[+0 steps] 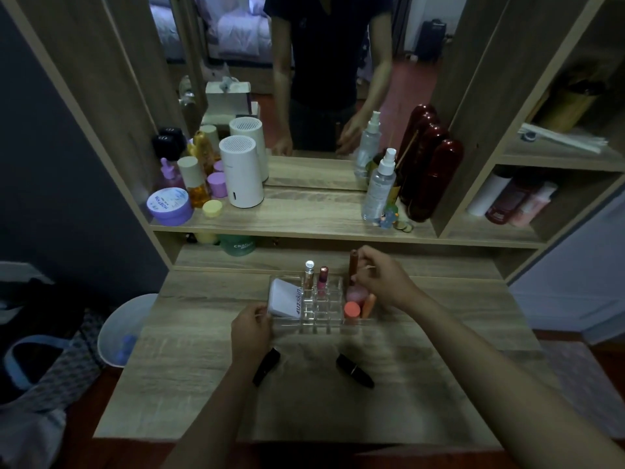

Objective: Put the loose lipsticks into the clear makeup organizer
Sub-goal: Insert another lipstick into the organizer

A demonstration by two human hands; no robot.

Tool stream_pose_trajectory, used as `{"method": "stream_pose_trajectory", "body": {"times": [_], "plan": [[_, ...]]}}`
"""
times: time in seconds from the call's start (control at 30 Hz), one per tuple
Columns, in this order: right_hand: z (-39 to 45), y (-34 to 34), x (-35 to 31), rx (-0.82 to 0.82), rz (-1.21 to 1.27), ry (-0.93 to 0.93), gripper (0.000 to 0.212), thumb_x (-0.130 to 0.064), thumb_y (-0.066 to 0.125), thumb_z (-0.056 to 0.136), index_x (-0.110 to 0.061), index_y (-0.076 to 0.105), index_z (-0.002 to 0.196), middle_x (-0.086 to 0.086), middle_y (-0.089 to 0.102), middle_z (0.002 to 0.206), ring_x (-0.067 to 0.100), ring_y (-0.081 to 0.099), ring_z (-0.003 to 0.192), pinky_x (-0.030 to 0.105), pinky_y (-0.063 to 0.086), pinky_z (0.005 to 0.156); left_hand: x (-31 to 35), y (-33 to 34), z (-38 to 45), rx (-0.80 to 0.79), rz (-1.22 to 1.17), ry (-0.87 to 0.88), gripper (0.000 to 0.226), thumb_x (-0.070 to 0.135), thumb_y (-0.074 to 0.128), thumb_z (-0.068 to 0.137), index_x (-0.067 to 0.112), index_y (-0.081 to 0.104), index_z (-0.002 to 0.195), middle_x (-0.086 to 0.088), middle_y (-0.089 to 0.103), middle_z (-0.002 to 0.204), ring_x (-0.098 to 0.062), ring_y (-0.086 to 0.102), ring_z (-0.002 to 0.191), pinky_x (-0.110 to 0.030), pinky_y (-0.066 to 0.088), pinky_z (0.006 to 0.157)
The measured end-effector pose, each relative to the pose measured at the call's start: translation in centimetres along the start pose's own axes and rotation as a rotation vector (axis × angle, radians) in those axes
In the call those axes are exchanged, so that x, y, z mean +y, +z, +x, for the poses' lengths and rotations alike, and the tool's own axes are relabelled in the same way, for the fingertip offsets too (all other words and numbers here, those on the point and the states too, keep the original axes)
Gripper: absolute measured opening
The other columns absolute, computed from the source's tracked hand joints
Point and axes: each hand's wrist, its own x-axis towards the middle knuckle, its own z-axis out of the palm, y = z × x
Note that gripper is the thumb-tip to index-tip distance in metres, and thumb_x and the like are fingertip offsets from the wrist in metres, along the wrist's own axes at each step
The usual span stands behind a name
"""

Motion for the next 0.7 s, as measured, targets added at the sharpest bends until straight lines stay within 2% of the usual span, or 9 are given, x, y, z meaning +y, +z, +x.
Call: {"method": "stream_pose_trajectory", "body": {"times": [0.07, 0.1, 0.17, 0.27, 0.4, 0.5, 0.7], "plan": [[0.7, 0.5, 0.4, 0.022, -0.049, 0.018, 0.015, 0.010, 0.062, 0.080, 0.003, 0.054, 0.091, 0.016, 0.053, 0.076, 0.034, 0.058, 0.072, 0.025, 0.048, 0.067, -0.1, 0.0, 0.1, -0.003, 0.001, 0.007, 0.019, 0.006, 0.059, 0.086, 0.001, 0.068, 0.102, -0.020, 0.073, 0.099, -0.033, 0.067, 0.092, -0.037, 0.053, 0.079], [1.0, 0.8, 0.6, 0.033, -0.067, 0.026, 0.016, 0.008, 0.065, 0.079, 0.004, 0.055, 0.091, 0.018, 0.056, 0.075, 0.030, 0.055, 0.070, 0.022, 0.044, 0.064, -0.2, 0.0, 0.1, -0.005, 0.003, 0.014, 0.019, 0.006, 0.059, 0.087, 0.001, 0.068, 0.102, -0.020, 0.073, 0.098, -0.033, 0.067, 0.091, -0.034, 0.051, 0.077], [1.7, 1.4, 0.9, 0.055, -0.096, 0.036, 0.017, 0.004, 0.068, 0.078, 0.003, 0.057, 0.091, 0.014, 0.060, 0.075, 0.025, 0.053, 0.069, 0.026, 0.041, 0.065, -0.3, 0.0, 0.1, -0.005, 0.003, 0.021, 0.017, 0.007, 0.058, 0.088, 0.001, 0.068, 0.100, -0.020, 0.074, 0.097, -0.032, 0.068, 0.089, -0.029, 0.047, 0.073], [2.7, 2.2, 1.1, 0.052, -0.165, 0.033, 0.017, -0.001, 0.069, 0.077, -0.004, 0.058, 0.090, 0.005, 0.058, 0.077, 0.018, 0.053, 0.073, 0.029, 0.038, 0.066, -0.5, -0.1, 0.4, -0.012, -0.005, 0.014, 0.016, 0.009, 0.061, 0.087, 0.003, 0.069, 0.099, -0.018, 0.074, 0.096, -0.029, 0.068, 0.088, -0.028, 0.047, 0.072], [3.8, 2.9, 1.4, 0.055, -0.249, 0.029, 0.017, -0.005, 0.068, 0.078, -0.007, 0.060, 0.093, 0.007, 0.062, 0.078, 0.021, 0.058, 0.074, 0.035, 0.047, 0.070, -0.9, -0.4, 0.9, -0.035, -0.006, 0.003, 0.017, 0.006, 0.061, 0.084, 0.004, 0.068, 0.099, -0.017, 0.074, 0.097, -0.029, 0.068, 0.089, -0.039, 0.057, 0.079], [3.7, 2.1, 2.0, 0.060, -0.376, 0.042, 0.017, -0.009, 0.067, 0.081, -0.004, 0.062, 0.096, 0.014, 0.069, 0.086, 0.029, 0.063, 0.082, 0.036, 0.047, 0.070, -0.8, -0.5, 1.0, -0.045, 0.005, 0.032, 0.018, 0.005, 0.060, 0.084, 0.004, 0.068, 0.099, -0.016, 0.074, 0.097, -0.029, 0.068, 0.088, -0.044, 0.058, 0.079], [3.7, 0.8, 2.4, -0.056, -0.600, 0.094, 0.023, -0.012, 0.058, 0.088, -0.010, 0.071, 0.107, 0.016, 0.065, 0.108, 0.030, 0.063, 0.100, 0.040, 0.053, 0.086, -0.9, -0.3, 1.4, -0.058, -0.007, 0.040, 0.015, 0.005, 0.060, 0.082, 0.005, 0.069, 0.095, -0.013, 0.074, 0.092, -0.023, 0.067, 0.082, -0.030, 0.053, 0.070]]}}
